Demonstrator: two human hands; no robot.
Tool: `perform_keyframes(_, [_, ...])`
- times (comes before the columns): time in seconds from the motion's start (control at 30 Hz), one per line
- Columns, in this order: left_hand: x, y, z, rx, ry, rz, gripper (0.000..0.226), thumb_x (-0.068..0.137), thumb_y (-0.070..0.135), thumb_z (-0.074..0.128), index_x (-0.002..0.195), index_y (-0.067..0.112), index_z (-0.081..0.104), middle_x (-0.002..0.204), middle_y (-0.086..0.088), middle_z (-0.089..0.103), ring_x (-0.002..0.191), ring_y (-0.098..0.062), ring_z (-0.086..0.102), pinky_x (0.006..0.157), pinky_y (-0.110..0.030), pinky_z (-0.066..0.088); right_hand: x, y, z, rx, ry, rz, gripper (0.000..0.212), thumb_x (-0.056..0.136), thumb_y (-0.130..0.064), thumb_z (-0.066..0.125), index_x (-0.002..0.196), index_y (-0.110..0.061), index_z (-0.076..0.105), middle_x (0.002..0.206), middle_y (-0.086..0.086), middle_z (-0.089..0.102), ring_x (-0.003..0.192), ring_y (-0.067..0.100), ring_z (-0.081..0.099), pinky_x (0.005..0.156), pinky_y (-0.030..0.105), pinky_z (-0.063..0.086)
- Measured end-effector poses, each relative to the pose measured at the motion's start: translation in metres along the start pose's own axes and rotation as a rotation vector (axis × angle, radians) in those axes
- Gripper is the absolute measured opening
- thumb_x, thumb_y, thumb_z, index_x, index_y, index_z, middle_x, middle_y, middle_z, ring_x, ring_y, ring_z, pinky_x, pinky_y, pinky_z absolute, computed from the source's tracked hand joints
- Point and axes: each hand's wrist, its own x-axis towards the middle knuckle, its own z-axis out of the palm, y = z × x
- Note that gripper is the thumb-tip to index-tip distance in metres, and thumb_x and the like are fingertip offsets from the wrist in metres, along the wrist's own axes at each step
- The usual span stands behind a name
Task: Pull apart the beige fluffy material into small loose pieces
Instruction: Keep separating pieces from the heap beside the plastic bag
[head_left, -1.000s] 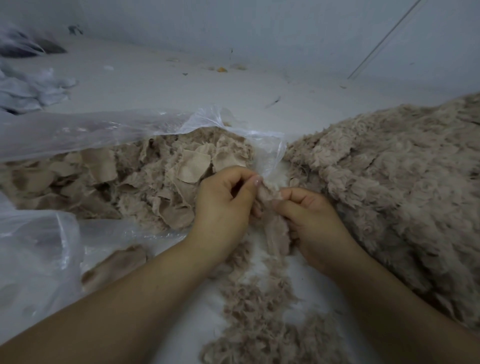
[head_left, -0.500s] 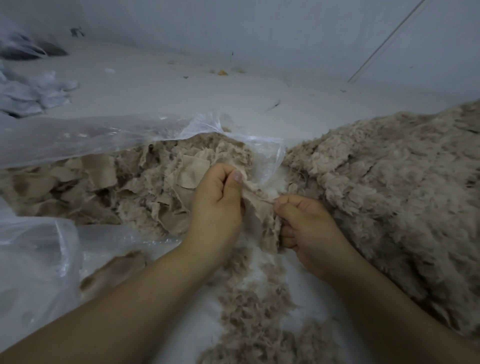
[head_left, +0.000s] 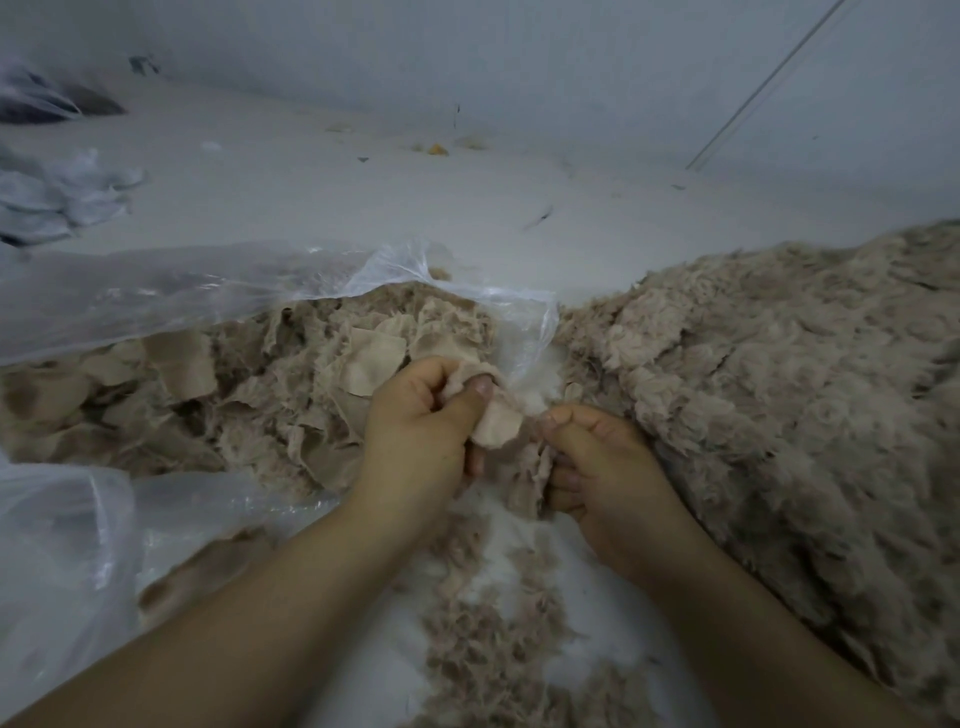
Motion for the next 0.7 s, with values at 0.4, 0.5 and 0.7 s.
perform_keyframes(0.4, [-0.008,-0.003,-0.004,-0.154,0.009,-0.104,0.035,0.101,0.025,0.050,0.079,-0.002,0.045,0.059,-0.015,0.039,0.039,-0.020,0.043,0.038,-0.021,0.031,-0.002,-0.014,0.003,0.172,0.155,0.125,0.034,0.094,0.003,0.036,0.064,-0.009,0.048,0.039,-0.007,0.034,0.029,0.002,0.025,0.032,0.012,0.019])
perform_keyframes(0.5, [-0.012,-0.003,-0.004,-0.101,-0.004,-0.075,0.039,0.101,0.029,0.050,0.075,0.000,0.048,0.057,-0.017,0.044,0.037,-0.019,0.042,0.036,-0.019,0.030,-0.004,-0.016,0.004,0.218,0.179,0.129,0.035,0.095,0.003,0.036,0.064,-0.009,0.047,0.039,-0.007,0.031,0.030,0.002,0.023,0.031,0.013,0.018])
perform_keyframes(0.7, [-0.014,0.002,-0.008,-0.161,-0.008,-0.118,0.034,0.101,0.028,0.050,0.075,0.006,0.055,0.055,-0.015,0.046,0.037,-0.020,0.040,0.036,-0.019,0.028,-0.008,-0.016,0.003,0.306,0.193,0.124,0.034,0.097,-0.004,0.039,0.065,-0.012,0.048,0.042,-0.010,0.032,0.031,0.002,0.022,0.030,0.013,0.021])
